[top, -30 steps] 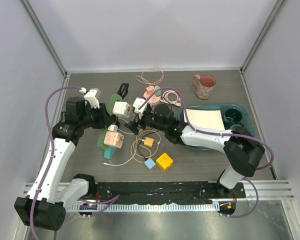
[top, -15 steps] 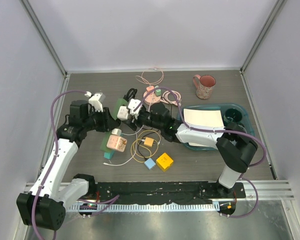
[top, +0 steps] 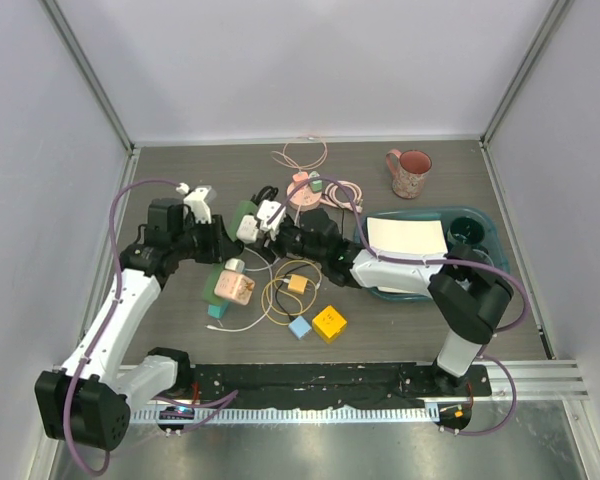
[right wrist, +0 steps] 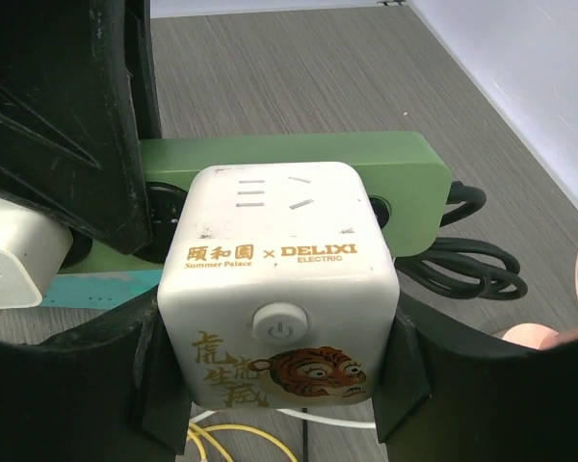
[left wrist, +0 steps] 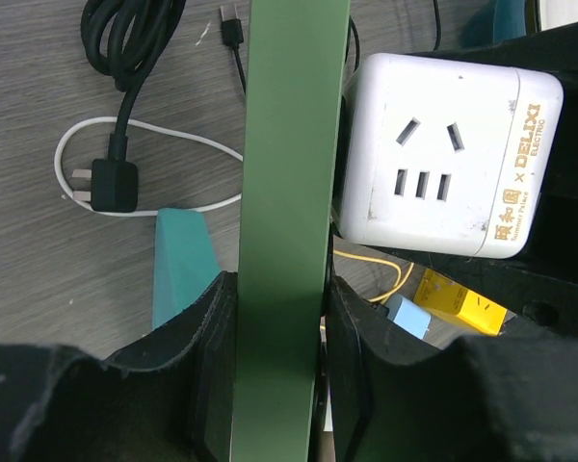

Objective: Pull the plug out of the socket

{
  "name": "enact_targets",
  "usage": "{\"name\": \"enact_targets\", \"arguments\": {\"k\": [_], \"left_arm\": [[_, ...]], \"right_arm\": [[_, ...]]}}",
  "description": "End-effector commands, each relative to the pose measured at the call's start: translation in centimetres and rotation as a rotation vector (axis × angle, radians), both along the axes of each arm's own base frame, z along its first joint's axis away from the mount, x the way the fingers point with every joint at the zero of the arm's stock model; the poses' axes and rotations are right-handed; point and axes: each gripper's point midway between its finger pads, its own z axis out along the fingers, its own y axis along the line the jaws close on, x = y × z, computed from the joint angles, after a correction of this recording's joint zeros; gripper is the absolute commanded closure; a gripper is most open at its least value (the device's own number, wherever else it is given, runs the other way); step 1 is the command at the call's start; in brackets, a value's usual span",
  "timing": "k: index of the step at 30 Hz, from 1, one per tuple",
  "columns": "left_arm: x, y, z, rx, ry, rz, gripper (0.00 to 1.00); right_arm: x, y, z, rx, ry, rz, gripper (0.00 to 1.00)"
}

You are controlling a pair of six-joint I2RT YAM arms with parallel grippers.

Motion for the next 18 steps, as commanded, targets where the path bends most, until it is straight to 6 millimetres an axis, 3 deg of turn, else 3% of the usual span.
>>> {"name": "enact_targets", "arguments": {"k": [1,4,10,14,17,18], "left_arm": [[3.4,3.8,2.2,0.097,-0.096,0.203,1.00],[3.5,4.1,1.8,0.101,-0.083,0.224,1.00],[3.8,5.4,0.9,0.136,-0.044,0.289,1.00],[3.8,5.6,1.1,0.137,-0.057,0.299,1.00],[3.8,5.9,0.9,0.145,-0.057,0.311,1.00],[3.9,6.1,0.8,0.152,-0.053,0.321,1.00]], "right_arm": [[0.3,-1.4,8.0,0.195,-0.139,-0.075,0.99],[-0.3,-1.9,9.1,0.216,-0.150,-0.071,0.99],[-2.6,-1.7,8.6,0.264,-0.114,0.034,0.99],[-3.6,-1.6,7.4,0.285,-0.063,0.070,0.99],[-2.3,-1.4,6.6,0.237,-0.054,0.012,0.99],[-2.6,-1.0,5.3,0.174,-0.033,-0.001,0.99]]}}
